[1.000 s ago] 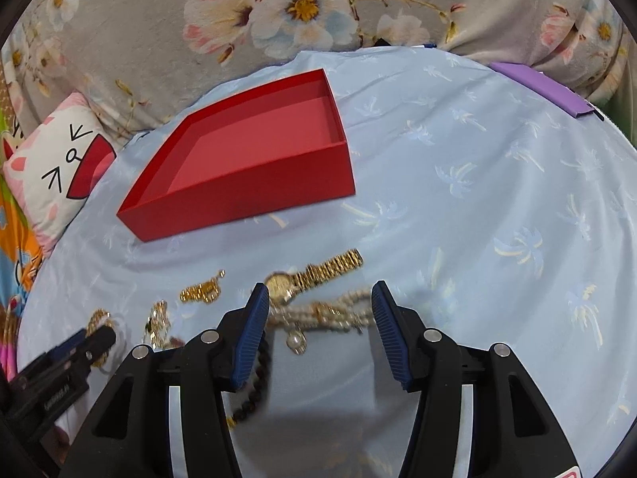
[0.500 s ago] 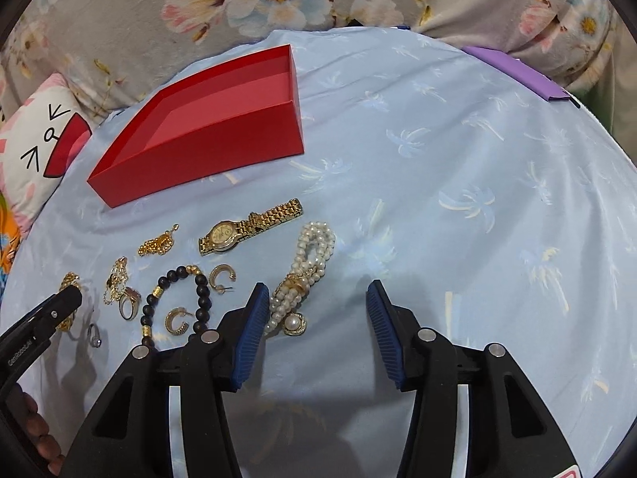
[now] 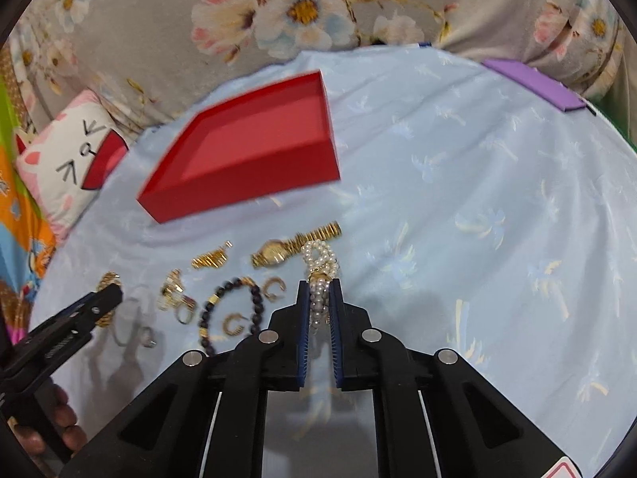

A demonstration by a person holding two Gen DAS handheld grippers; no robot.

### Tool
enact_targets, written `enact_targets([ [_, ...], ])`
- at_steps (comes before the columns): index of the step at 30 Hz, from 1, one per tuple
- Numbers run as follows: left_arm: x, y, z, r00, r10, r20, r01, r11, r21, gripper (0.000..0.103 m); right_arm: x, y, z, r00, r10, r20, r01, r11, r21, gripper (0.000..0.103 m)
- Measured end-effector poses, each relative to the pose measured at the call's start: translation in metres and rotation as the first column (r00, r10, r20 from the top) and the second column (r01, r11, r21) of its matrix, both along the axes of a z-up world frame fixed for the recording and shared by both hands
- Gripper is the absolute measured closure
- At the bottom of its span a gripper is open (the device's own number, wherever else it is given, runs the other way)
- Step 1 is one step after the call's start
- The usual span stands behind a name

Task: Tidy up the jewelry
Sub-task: 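Carry the bangle with the left tool while the right tool carries the pearls into the red box, releasing both, then withdraw both open tools from the red box back to the jewelry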

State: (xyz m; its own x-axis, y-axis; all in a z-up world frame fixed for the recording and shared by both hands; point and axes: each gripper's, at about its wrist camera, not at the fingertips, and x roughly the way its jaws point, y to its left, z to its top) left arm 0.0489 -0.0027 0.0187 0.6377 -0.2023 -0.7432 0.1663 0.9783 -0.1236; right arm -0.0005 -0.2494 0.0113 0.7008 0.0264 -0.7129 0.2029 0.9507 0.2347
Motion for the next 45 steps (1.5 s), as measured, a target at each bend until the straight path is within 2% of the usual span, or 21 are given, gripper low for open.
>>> enact_targets([
  [5, 0.009, -0.003, 0.034, 0.998, -0.017, 0.060, 0.018, 1.000, -0.008, 0.048, 0.003, 0.003, 0.047, 0.993, 0.037, 0.108, -0.033, 0.999, -0.038, 0.094],
  [11, 0.043, -0.016, 0.064, 0.992, -0.042, 0.119, 0.043, 0.999, -0.002, 0.048, 0.046, 0.004, 0.069, 0.985, 0.085, 0.147, -0.077, 0.995, -0.060, 0.094],
  [17, 0.091, -0.037, 0.065, 0.992, -0.069, 0.110, 0.070, 0.998, -0.007, 0.048, 0.095, 0.005, 0.061, 0.983, 0.115, 0.145, -0.106, 0.992, -0.063, 0.094],
  [22, 0.125, -0.056, 0.051, 0.993, -0.076, 0.093, 0.074, 0.997, 0.019, 0.048, 0.131, 0.001, 0.044, 0.984, 0.126, 0.125, -0.123, 0.992, -0.036, 0.094],
  [30, 0.162, -0.063, 0.023, 0.997, -0.055, 0.053, 0.053, 0.998, 0.027, 0.047, 0.164, 0.002, 0.021, 0.984, 0.153, 0.085, -0.152, 0.988, -0.018, 0.092],
  [37, 0.166, -0.061, 0.009, 0.999, -0.023, 0.045, 0.021, 0.998, 0.053, 0.040, 0.149, 0.001, 0.021, 0.983, 0.143, 0.116, -0.140, 0.990, -0.031, 0.084],
  [41, 0.149, -0.050, 0.018, 0.998, -0.018, 0.068, 0.015, 0.999, 0.042, 0.036, 0.123, 0.000, 0.026, 0.980, 0.144, 0.135, -0.140, 0.989, -0.037, 0.081],
  [43, 0.136, -0.044, 0.023, 0.997, -0.022, 0.078, 0.019, 0.999, 0.037, 0.036, 0.106, 0.001, 0.027, 0.980, 0.145, 0.139, -0.143, 0.989, -0.029, 0.075],
  [45, 0.119, -0.035, 0.026, 0.996, -0.013, 0.085, 0.010, 0.999, 0.032, 0.030, 0.087, 0.004, 0.027, 0.979, 0.147, 0.144, -0.144, 0.989, -0.036, 0.070],
])
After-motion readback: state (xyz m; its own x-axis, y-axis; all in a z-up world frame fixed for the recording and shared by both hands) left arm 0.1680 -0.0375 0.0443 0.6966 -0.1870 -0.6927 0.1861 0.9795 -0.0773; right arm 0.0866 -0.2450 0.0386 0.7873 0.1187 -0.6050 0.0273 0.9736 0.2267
